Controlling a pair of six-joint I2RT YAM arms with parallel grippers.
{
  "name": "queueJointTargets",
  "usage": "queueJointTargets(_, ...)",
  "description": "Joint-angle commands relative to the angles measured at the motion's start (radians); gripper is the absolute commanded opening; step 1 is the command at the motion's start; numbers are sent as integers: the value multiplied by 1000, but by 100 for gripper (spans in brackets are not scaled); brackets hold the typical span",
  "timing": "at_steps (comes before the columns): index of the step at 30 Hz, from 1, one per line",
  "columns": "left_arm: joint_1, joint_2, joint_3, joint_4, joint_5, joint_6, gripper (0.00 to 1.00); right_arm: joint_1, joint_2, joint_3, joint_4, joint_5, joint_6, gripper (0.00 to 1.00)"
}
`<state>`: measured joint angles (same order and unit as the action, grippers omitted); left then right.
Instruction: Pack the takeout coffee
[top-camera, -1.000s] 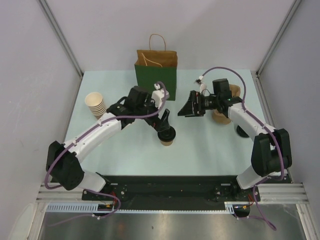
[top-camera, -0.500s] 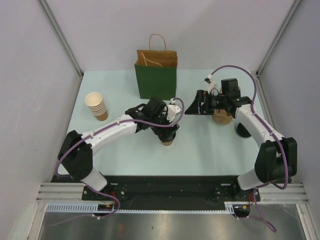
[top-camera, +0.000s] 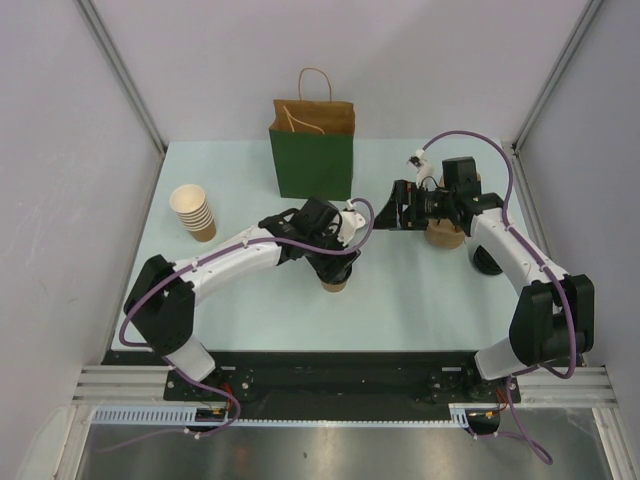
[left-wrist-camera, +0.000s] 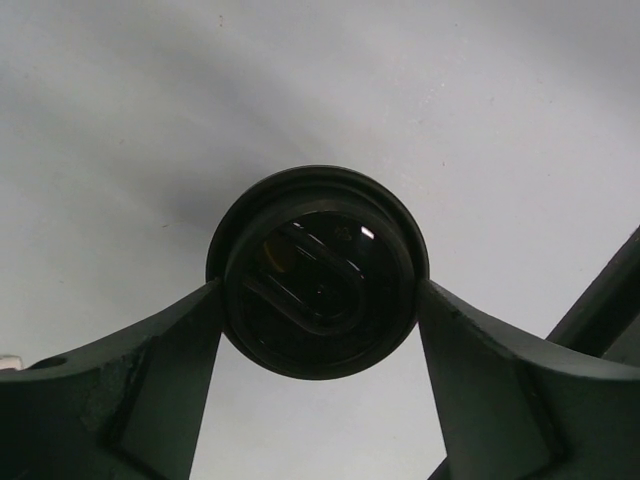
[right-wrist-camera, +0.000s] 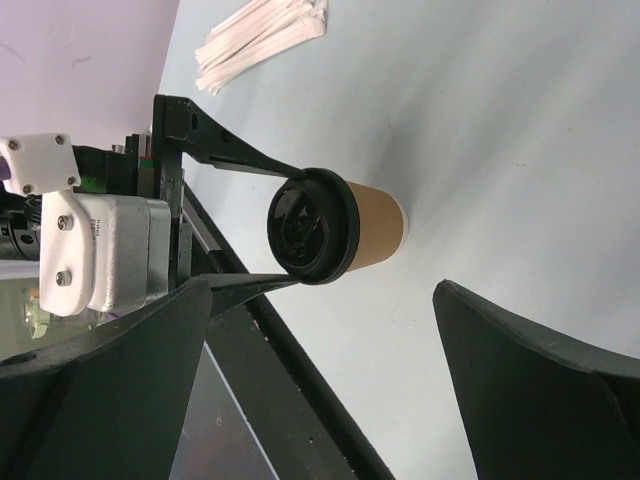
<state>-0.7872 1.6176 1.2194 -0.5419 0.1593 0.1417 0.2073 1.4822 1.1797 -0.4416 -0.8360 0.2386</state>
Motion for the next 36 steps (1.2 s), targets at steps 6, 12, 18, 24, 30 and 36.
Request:
queueJointTargets(6, -7, 2, 23, 23, -21, 18, 73, -9, -5, 32, 12, -21, -4, 100)
queueJointTargets(12, -6, -4, 5, 22, -30, 15, 71, -11, -2, 31, 14, -23, -2, 100)
queueJointTargets(18, 51, -39, 20, -10, -12, 13, 55, -20, -3, 32, 17, -26, 1, 100)
queueJointTargets(24, 192, -79, 66, -44, -17, 64, 52, -28, -3, 32, 21, -31, 10, 100)
queueJointTargets(30, 380, -21, 164, -58, -12, 114, 51, -28, 3, 31, 27, -31, 11, 100)
queueJointTargets(36, 520, 116, 291, -61, 14, 119, 51, -29, 3, 32, 29, -31, 13, 100)
